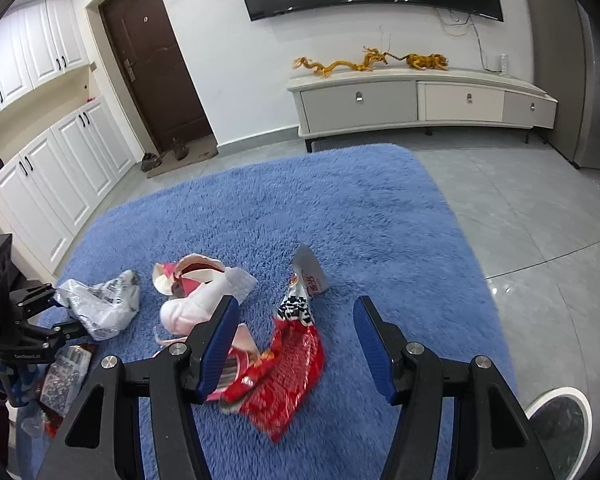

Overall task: Collect trash
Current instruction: 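Grasp the red wrapper with the right tool while the left tool grasps the purple wrapper, then carry both wrappers to the trash bin and open both tools over it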

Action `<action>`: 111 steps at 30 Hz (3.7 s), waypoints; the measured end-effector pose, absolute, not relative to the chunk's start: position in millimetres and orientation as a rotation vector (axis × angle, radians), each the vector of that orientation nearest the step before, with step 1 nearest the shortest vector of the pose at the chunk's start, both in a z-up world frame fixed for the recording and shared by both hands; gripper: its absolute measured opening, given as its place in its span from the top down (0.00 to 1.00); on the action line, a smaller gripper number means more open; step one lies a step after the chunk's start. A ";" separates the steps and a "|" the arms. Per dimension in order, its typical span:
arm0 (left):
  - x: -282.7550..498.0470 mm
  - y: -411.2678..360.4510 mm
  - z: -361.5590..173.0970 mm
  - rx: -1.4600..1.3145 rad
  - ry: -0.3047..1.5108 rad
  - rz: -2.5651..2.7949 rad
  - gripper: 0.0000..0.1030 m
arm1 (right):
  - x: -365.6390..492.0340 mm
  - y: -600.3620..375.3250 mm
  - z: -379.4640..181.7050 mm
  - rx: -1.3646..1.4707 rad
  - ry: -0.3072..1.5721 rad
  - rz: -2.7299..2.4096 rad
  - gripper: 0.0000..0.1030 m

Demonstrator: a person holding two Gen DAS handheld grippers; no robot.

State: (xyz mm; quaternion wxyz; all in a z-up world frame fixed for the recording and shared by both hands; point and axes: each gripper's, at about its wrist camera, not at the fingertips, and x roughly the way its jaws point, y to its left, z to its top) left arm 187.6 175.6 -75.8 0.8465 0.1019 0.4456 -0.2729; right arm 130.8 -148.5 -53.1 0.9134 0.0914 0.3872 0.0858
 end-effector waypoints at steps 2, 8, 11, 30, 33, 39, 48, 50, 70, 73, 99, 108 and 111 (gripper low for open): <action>185.5 176.6 -77.3 0.220 0.934 -0.573 0.43 | 137.9 -148.7 -59.4 0.195 0.820 0.184 0.52; 184.3 186.2 -73.5 0.171 0.937 -0.565 0.54 | 141.8 -153.2 -73.0 0.214 0.853 0.194 0.76; 180.2 189.2 -71.8 0.146 0.928 -0.544 0.55 | 133.7 -156.6 -69.2 0.212 0.837 0.188 0.77; 82.1 230.6 -4.3 0.028 0.788 -0.429 0.55 | 24.2 -182.9 -21.7 0.309 0.725 0.171 0.78; 59.9 232.4 6.0 0.013 0.768 -0.419 0.55 | 4.8 -184.7 -13.2 0.314 0.708 0.173 0.78; 16.9 226.1 13.9 -0.020 0.749 -0.440 0.55 | -35.9 -189.7 -3.7 0.329 0.686 0.181 0.78; -33.7 192.9 14.5 -0.019 0.745 -0.502 0.55 | -85.6 -212.2 7.2 0.375 0.637 0.161 0.78; -38.1 185.9 16.1 -0.025 0.743 -0.516 0.55 | -94.3 -221.2 11.8 0.394 0.615 0.148 0.78; -28.0 -33.8 36.7 0.146 0.776 -0.793 0.55 | -154.2 -353.9 -5.7 0.497 0.517 -0.153 0.78; -22.4 -88.3 30.4 0.174 0.802 -0.853 0.55 | -157.5 -377.9 -14.8 0.506 0.520 -0.219 0.77; 40.3 -344.3 -74.6 0.103 1.119 -1.099 0.40 | -141.1 -485.9 -131.6 0.668 0.718 -0.485 0.55; 26.9 -326.7 -63.7 0.105 1.085 -1.079 0.40 | -156.7 -481.0 -109.7 0.674 0.672 -0.499 0.55; 17.7 -308.5 -51.7 0.100 1.057 -1.066 0.40 | -159.9 -474.4 -95.9 0.662 0.652 -0.492 0.55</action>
